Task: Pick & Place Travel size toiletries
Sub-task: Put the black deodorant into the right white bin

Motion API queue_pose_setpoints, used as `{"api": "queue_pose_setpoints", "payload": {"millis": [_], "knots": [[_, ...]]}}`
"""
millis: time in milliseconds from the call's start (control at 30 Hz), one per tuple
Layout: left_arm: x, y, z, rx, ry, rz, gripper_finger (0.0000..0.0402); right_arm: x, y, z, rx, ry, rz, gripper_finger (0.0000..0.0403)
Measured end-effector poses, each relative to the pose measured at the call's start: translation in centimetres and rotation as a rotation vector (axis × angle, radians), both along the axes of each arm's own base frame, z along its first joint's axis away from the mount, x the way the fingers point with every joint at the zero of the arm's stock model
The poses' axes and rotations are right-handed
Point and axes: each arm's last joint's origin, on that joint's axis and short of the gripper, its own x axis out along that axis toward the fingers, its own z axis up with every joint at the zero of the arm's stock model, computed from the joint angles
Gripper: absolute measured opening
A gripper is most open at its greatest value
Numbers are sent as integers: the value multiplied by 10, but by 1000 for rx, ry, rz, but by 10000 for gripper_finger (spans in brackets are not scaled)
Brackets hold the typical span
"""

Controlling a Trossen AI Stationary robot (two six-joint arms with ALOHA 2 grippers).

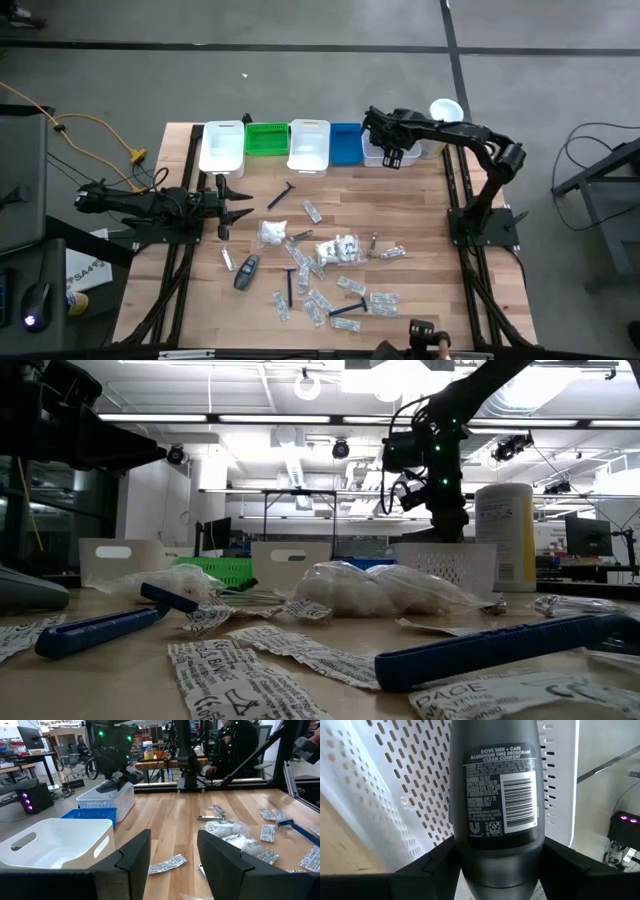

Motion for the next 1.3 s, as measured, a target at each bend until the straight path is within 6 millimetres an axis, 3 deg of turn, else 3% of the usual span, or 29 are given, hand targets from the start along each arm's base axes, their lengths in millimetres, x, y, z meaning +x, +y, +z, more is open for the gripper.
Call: {"api": "queue_pose_setpoints", "payload": {"millis": [367, 667, 867, 967, 1133, 1300], "knots": [[0, 0, 0, 0, 0, 0, 162, -2, 2, -1, 16, 8, -28, 218], [0, 0, 0, 0, 0, 0, 162, -2, 2, 0, 8, -1, -44, 294], [0, 0, 0, 0, -1, 0, 162, -5, 6, 5, 12, -50, -126, 304], [0, 0, 0, 0, 0, 0, 162, -11, 12, 17, 41, -105, -171, 299], [0, 0, 0, -1, -2, 3, 162, -21, 26, 48, 132, -349, -251, 292], [0, 1, 0, -56, -11, 27, 162, -27, 52, 76, 205, -510, -234, 290]]}}
